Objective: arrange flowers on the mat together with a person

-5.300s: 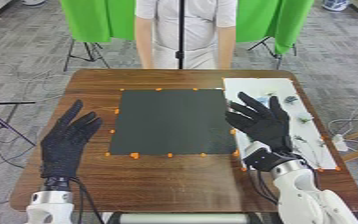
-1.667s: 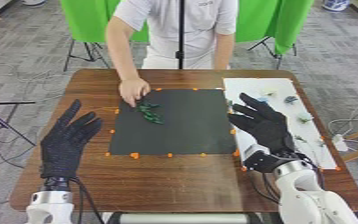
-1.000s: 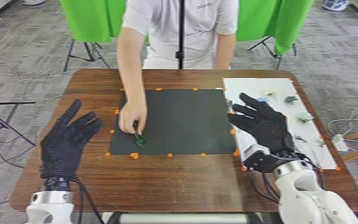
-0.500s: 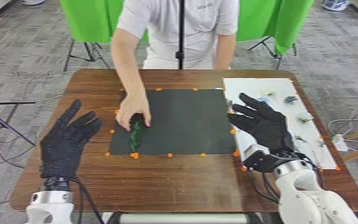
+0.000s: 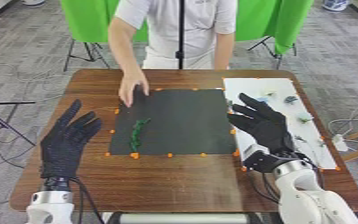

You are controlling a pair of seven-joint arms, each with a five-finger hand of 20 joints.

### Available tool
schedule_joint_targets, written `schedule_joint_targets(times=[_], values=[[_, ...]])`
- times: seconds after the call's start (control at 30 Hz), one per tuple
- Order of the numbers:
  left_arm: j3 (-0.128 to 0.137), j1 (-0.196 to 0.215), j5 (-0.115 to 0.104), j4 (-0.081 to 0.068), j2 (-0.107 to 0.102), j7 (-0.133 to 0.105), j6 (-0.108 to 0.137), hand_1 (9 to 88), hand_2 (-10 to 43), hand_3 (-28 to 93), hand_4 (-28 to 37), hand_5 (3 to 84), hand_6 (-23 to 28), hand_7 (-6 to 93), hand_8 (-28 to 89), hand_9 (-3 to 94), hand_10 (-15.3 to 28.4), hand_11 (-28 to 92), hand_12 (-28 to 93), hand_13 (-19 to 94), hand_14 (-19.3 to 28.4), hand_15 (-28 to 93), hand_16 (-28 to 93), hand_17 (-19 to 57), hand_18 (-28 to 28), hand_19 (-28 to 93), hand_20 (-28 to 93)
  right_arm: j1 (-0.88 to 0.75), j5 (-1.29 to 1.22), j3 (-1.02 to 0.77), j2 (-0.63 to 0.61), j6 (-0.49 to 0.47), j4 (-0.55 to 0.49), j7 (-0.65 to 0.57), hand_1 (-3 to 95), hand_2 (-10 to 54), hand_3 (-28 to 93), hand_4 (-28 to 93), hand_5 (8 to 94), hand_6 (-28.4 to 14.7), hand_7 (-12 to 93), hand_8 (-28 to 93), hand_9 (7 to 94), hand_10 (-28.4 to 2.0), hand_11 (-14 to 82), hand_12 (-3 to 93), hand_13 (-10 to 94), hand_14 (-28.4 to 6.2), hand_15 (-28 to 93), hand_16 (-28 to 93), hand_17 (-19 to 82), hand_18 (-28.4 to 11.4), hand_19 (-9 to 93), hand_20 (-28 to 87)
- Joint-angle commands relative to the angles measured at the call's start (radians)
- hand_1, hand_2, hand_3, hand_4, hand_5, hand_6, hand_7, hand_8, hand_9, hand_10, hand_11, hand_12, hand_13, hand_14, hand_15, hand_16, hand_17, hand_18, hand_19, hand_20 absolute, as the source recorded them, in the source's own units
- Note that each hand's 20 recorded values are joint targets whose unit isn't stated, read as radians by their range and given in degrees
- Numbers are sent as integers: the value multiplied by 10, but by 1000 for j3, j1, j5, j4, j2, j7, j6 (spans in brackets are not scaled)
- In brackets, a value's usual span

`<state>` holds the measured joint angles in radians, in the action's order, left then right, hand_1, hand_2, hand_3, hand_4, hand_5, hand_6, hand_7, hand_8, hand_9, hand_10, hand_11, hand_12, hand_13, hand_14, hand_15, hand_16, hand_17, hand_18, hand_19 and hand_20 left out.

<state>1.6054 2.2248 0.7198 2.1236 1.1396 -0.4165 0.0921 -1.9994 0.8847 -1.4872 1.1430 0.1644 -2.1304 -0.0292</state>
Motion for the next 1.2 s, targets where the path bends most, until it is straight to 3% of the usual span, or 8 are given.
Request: schedule_joint_targets(times=[0.03,0.27,0.47,0.6,0.8,0.87,0.97,1.2], values=[[0,8,0,-1,7,8,-1,221,82,746,-277,337,73,117,-89,364,189,246,105,293,236,410,-67,2,283,734,-201,-7,25,5,-4,21,-18,3,170,74,808,-261,443,-8,157,-139,467,-146,106,129,372,-179,224,149,44,-199,385,141],[3,21,-6,6,0,0,10,221,82,745,-277,338,74,117,-89,364,187,246,105,293,236,411,-66,2,283,733,-198,-26,144,-4,-27,108,-59,-42,175,73,805,-259,446,-11,154,-136,478,-147,120,135,386,-179,244,153,52,-197,397,149],[8,21,-5,8,-6,-7,13,221,82,746,-277,338,74,117,-89,364,187,246,105,293,236,410,-67,2,283,732,-196,-69,277,-41,-48,195,-109,-90,186,63,805,-255,449,-20,155,-135,482,-146,134,136,413,-176,309,145,67,-199,470,179],[11,26,-6,12,-5,-5,14,221,83,745,-277,339,74,117,-89,364,188,245,105,293,236,411,-67,2,283,732,-195,-99,431,-39,-89,374,-145,-160,210,58,787,-247,451,-27,155,-134,489,-148,152,138,448,-170,391,125,97,-200,543,194],[29,37,-4,24,-5,-8,18,221,83,746,-276,339,75,115,-88,363,188,245,106,292,236,411,-67,1,283,731,-194,-113,743,-63,-117,532,-181,-418,216,54,785,-240,467,-37,165,-139,511,-164,200,142,480,-162,491,104,114,-199,586,188],[32,42,-4,27,-11,-10,22,222,83,745,-276,339,75,115,-88,364,188,245,105,293,236,411,-67,1,283,732,-193,-40,917,-7,-140,569,-175,-590,219,51,785,-239,469,-39,167,-139,519,-168,209,143,489,-160,515,99,117,-199,595,188],[30,39,-7,27,-13,-11,22,222,83,745,-276,340,76,115,-88,364,188,245,105,293,236,411,-67,1,282,731,-192,17,1144,32,-155,552,-163,-803,223,47,784,-237,474,-41,167,-139,526,-172,220,145,500,-158,535,96,124,-199,606,188],[30,35,2,25,0,-2,9,221,83,745,-276,340,76,114,-87,365,189,245,104,293,236,412,-66,1,282,730,-191,-33,1397,-6,-153,406,-147,-1017,242,30,780,-234,484,-44,168,-139,534,-181,223,144,515,-160,558,90,134,-203,624,188]])
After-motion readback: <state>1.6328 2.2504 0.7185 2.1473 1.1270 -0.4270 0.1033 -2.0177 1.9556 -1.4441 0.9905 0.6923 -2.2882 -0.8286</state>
